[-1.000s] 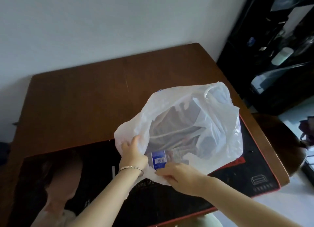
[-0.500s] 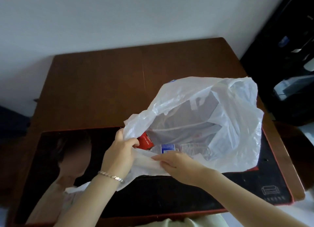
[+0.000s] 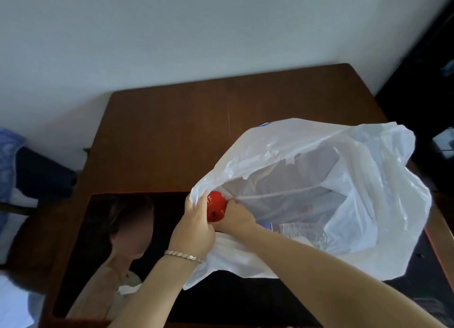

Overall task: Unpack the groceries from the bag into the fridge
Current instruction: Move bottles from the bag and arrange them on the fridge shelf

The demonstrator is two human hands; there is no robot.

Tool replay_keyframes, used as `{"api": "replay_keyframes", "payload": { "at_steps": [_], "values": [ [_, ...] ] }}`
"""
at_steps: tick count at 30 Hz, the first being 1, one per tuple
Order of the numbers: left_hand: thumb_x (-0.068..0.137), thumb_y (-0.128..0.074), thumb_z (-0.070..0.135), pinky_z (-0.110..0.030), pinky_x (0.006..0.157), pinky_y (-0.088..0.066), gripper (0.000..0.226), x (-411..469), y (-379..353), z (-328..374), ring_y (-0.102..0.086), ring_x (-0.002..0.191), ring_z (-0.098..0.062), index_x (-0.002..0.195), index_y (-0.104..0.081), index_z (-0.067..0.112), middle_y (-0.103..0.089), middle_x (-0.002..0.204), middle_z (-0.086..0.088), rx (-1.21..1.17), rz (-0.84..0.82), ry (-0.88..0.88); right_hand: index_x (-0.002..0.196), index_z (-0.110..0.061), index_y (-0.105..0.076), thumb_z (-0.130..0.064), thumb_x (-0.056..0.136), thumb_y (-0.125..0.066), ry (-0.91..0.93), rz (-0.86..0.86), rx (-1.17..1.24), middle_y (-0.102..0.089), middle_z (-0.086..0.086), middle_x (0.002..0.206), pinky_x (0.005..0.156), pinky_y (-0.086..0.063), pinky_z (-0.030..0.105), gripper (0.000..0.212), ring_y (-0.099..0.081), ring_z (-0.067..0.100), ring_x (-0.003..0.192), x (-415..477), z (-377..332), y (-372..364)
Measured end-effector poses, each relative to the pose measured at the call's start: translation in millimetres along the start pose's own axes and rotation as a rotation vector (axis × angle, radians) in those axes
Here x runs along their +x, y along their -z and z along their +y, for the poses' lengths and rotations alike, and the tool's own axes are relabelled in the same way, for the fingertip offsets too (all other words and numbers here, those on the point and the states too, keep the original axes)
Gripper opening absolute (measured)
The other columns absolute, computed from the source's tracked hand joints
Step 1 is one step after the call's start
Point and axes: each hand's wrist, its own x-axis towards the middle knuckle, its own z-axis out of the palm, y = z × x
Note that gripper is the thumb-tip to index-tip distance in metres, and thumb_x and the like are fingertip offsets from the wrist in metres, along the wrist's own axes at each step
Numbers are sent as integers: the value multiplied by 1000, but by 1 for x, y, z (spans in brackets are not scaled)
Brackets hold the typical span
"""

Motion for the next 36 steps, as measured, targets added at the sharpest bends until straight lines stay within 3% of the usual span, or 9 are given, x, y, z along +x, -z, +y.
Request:
{"api": "replay_keyframes", "payload": {
  "at_steps": [4, 10, 15, 17, 21, 25, 28, 32, 36],
  "values": [
    [88, -39, 1, -21, 45, -36, 76, -1, 0, 1, -43, 49, -13, 147, -3, 32, -2, 155, -2, 33, -20, 4, 116, -24, -57, -53, 65, -72, 78, -35, 110, -66, -2, 106, 88, -51, 29, 61, -62, 18, 103, -10, 12, 13],
    [88, -42, 1, -17, 46, -35, 77, -10, -7, -1, -43, 51, -11, 148, -2, 29, -6, 153, -5, 69, -52, 3, 125, -16, -54, -44, 72, -75, -14, -144, 275, -65, 2, 115, 83, -52, 26, 63, -64, 16, 99, -53, 53, 59],
    [76, -62, 8, -49, 88, -47, 38, -23, 1, 1, -50, 111, -39, 114, -63, 11, -44, 132, -23, 127, 453, -253, 110, -35, -55, -37, 63, -81, 212, 8, 233, -64, -18, 91, 80, -55, 21, 54, -64, 0, 83, -118, 90, 97],
    [83, -55, 31, -39, 75, -50, 31, -33, 11, 13, -58, 94, -27, 101, -67, 9, -58, 116, -13, 38, 591, -452, 111, -42, -48, -44, 54, -80, 310, 49, 171, -62, -20, 95, 83, -54, 21, 65, -63, 2, 88, -132, 96, 104],
    [69, -34, 76, -14, 56, -38, 52, -51, 26, 48, -54, 60, 1, 99, -55, 39, -56, 68, 16, -196, 49, -271, 109, -55, -41, -46, 52, -78, 513, 140, 96, -54, -33, 101, 79, -44, 4, 69, -55, -10, 97, -147, 94, 102],
    [66, -38, 66, -16, 41, -32, 44, -56, 9, 39, -41, 41, -11, 65, -49, 24, -40, 43, 2, -228, 209, -293, 117, -51, -44, -54, 54, -82, 587, -84, 80, -52, -37, 105, 88, -37, 2, 73, -49, -16, 104, -148, 92, 99],
    [70, -45, 54, -11, 38, -32, 32, -67, 3, 27, -44, 36, -9, 59, -50, 25, -40, 37, 9, -109, 287, -374, 124, -29, -57, -70, 76, -48, 518, -43, 134, -57, -23, 116, 94, -41, 12, 63, -54, -8, 107, -129, 95, 106],
    [68, -49, 49, -7, 38, -37, 25, -72, 0, 15, -47, 37, 1, 58, -50, 26, -46, 41, 15, -38, 320, -334, 137, -23, -43, -22, 99, -40, 298, 66, -351, -41, -4, 144, 107, -33, 26, 38, -42, 16, 130, -87, 107, 99],
    [67, -47, 50, 0, 44, -27, 25, -73, 4, 7, -43, 37, 2, 58, -49, 26, -41, 42, 17, -20, 390, -278, 135, -24, -42, -33, 90, -56, 230, -31, -679, -42, -1, 139, 108, -31, 33, 48, -40, 19, 129, -78, 110, 76]
  ]
}}
